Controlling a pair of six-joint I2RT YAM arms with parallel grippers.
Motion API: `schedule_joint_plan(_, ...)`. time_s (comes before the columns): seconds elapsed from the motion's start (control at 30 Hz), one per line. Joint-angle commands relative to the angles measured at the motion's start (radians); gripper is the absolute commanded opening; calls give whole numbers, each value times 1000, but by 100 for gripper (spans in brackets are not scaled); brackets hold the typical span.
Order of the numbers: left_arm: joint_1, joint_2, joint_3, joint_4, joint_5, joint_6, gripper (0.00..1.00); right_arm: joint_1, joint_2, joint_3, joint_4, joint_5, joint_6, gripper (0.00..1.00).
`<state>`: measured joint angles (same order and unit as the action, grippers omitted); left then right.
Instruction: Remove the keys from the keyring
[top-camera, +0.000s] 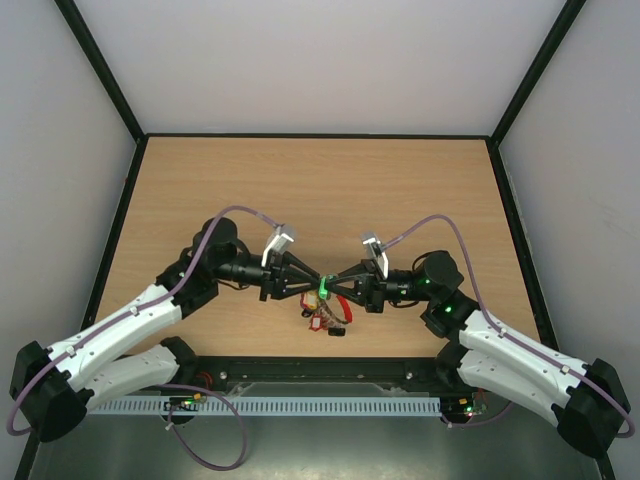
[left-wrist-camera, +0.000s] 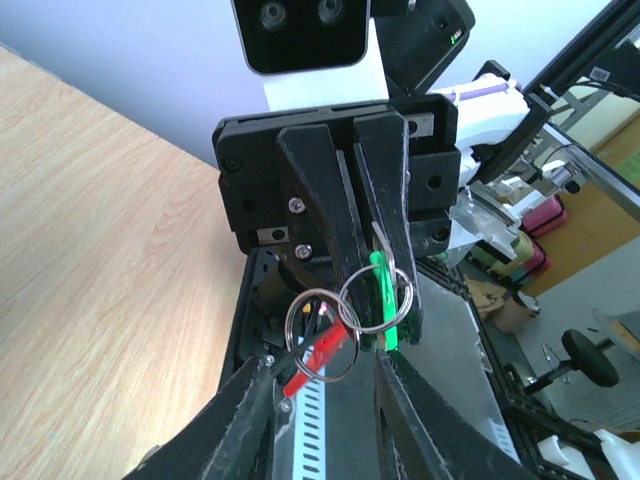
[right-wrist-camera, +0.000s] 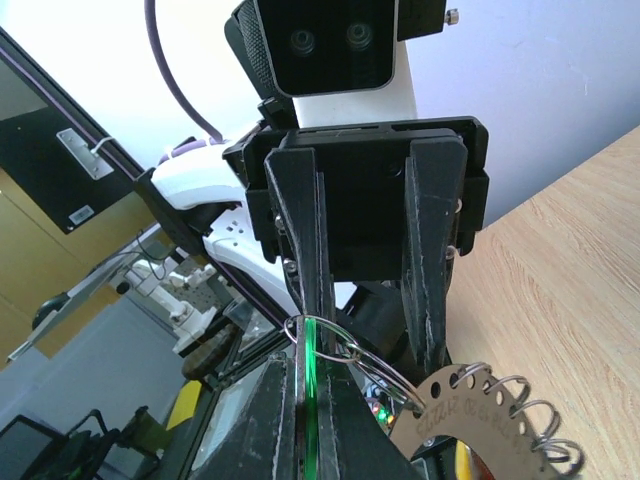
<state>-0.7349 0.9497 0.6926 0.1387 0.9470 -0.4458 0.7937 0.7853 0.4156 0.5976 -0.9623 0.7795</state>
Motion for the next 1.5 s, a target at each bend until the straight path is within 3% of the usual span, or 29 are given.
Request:
schedule_joint_plan(0.0,-6,-12,-6,80,-24,-35,31,4,-17,-4,82,-3,7,2)
schedule_joint_plan(0.4,-20,-4,-12,75,-68,-17,29,4,-21,0,94,-3,16,2)
schedule_joint_plan(0.67,-21,-5,-19,83,-93,-16,19,4,-26,-1,119,-5,37,2)
schedule_joint_plan(1.07,-29,-12,-21,107,-109,-21,32,4,-17,0,88,67,41,2)
schedule_joint_plan(1.33,-55,6,-13,114,-152,-12,31,4,-15,0,80,101,43,2)
schedule_joint_plan(1.47,-60,3,-15,116,-180,-8,25,4,-13,-4,72,107,43,2)
